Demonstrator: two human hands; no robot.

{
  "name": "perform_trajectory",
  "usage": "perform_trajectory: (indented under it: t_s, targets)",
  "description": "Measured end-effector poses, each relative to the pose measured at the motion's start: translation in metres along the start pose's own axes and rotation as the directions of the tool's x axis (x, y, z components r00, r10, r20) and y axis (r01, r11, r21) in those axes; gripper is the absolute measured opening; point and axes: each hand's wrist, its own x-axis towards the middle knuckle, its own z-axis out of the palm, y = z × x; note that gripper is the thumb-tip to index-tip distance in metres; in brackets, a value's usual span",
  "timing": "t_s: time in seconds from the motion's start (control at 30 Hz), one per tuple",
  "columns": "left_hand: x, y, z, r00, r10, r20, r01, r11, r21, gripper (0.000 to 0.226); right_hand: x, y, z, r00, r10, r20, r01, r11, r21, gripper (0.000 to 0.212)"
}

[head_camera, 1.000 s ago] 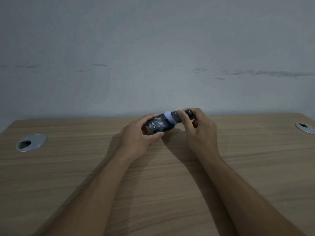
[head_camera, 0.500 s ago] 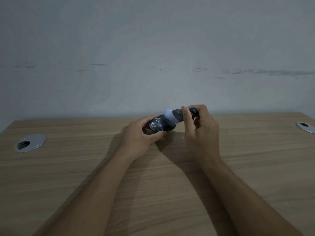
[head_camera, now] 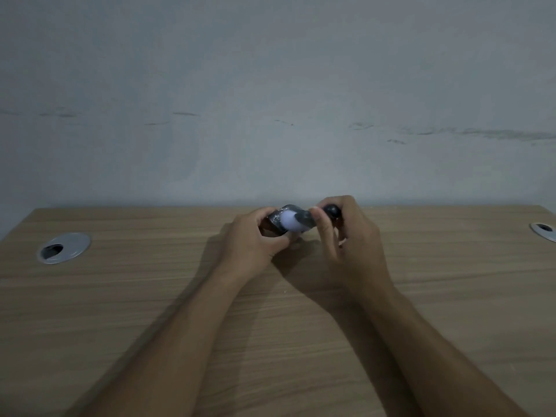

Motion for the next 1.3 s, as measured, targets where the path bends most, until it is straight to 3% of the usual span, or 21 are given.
perform_trajectory:
  t_s: [0.07,0.2,0.33,0.43,0.63,0.73,0.8,0.97,1.03,1.17,1.3]
  targets:
    - [0.001,-0.003,0.000,0.999,0.030,-0.025,-0.029,0.998,0.056,0.040,0.002,0.006,0.004,0.999,0.042,0.019,-0.041,0.998,-0.039,0.018]
    - [0.001,-0.005,0.000,0.994,0.101,-0.049,-0.096,0.991,0.093,0.053,0.008,0.008,-0.004,0.979,0.131,-0.156,-0.136,0.990,-0.023,0.015]
    - [0.002,-0.004,0.006,0.984,0.166,-0.060,-0.147,0.959,0.244,0.063,0.002,-0.013,-0.003,0.998,-0.012,-0.069,0.014,0.999,0.028,0.015]
    - [0.001,-0.006,0.007,0.972,0.221,-0.082,-0.179,0.917,0.357,0.075,-0.002,-0.008,0.003,0.994,-0.102,0.028,0.102,0.994,-0.030,0.014]
    - [0.001,-0.001,0.000,0.963,0.261,-0.069,-0.217,0.901,0.376,0.064,0.004,-0.004,-0.003,0.989,-0.103,-0.108,0.096,0.993,-0.067,0.017]
    - [-0.001,0.001,0.001,0.975,0.220,-0.038,-0.188,0.901,0.391,0.078,0.002,-0.008,0.004,0.988,-0.151,-0.023,0.149,0.986,-0.070,0.015]
    - [-0.002,0.000,0.000,0.973,0.227,-0.050,-0.188,0.895,0.403,0.073,0.000,-0.001,0.006,0.989,-0.142,0.027,0.144,0.985,-0.092,0.014]
    - [-0.001,0.001,0.001,0.965,0.252,-0.072,-0.205,0.897,0.392,0.065,0.005,0.001,-0.004,0.991,-0.082,-0.110,0.075,0.995,-0.069,0.014]
    - [-0.003,0.003,0.001,0.970,0.241,-0.043,-0.205,0.894,0.398,0.062,0.005,-0.008,-0.002,0.990,-0.119,-0.078,0.115,0.992,-0.057,0.016]
    - [-0.004,0.003,-0.002,0.980,0.199,-0.012,-0.176,0.889,0.423,0.080,0.000,-0.007,0.008,0.979,-0.198,0.047,0.202,0.975,-0.095,0.011]
    - [-0.004,0.001,-0.002,0.972,0.233,-0.026,-0.203,0.892,0.404,0.076,0.001,-0.009,0.004,0.979,-0.202,-0.024,0.198,0.973,-0.116,0.012]
